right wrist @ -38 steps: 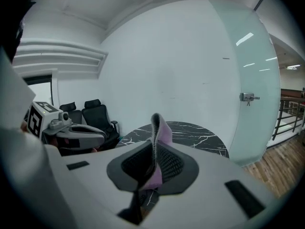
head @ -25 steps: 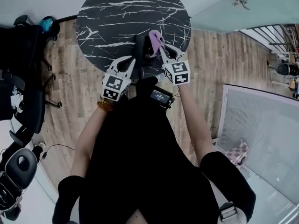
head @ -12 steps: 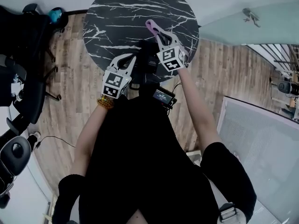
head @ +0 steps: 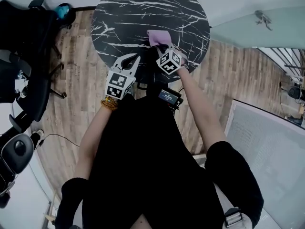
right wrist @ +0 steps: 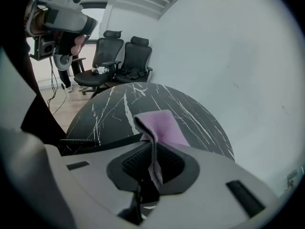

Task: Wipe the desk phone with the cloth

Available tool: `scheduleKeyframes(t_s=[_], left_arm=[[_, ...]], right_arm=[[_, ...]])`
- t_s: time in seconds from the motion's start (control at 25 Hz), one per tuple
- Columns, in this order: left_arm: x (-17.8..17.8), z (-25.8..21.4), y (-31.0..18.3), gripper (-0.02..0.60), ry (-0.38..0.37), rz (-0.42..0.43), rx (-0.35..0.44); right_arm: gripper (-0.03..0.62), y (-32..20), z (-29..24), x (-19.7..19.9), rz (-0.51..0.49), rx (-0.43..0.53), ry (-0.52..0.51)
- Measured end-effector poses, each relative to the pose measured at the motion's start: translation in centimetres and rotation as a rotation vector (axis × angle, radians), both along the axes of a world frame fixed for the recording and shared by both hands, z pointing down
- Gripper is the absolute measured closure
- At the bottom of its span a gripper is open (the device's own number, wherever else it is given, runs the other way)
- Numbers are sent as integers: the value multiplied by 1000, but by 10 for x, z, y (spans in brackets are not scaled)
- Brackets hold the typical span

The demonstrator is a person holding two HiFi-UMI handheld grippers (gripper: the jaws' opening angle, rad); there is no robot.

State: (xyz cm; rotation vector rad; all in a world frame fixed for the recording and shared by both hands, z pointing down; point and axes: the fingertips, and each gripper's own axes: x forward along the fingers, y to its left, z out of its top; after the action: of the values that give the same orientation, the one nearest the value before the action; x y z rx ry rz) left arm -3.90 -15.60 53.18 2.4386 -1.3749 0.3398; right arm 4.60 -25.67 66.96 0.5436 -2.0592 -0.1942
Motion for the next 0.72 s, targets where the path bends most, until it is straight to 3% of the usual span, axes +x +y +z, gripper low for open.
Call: scheduleKeyframes(t_s=[0.32,0.72], left_arm=[[4,-2,6,560,11,35,11],[-3,-3,13,560,22,40,13]], right_arm=[[543,1,6,-7,-34,-52,118],[545,9,10,-8,15,-109,38]])
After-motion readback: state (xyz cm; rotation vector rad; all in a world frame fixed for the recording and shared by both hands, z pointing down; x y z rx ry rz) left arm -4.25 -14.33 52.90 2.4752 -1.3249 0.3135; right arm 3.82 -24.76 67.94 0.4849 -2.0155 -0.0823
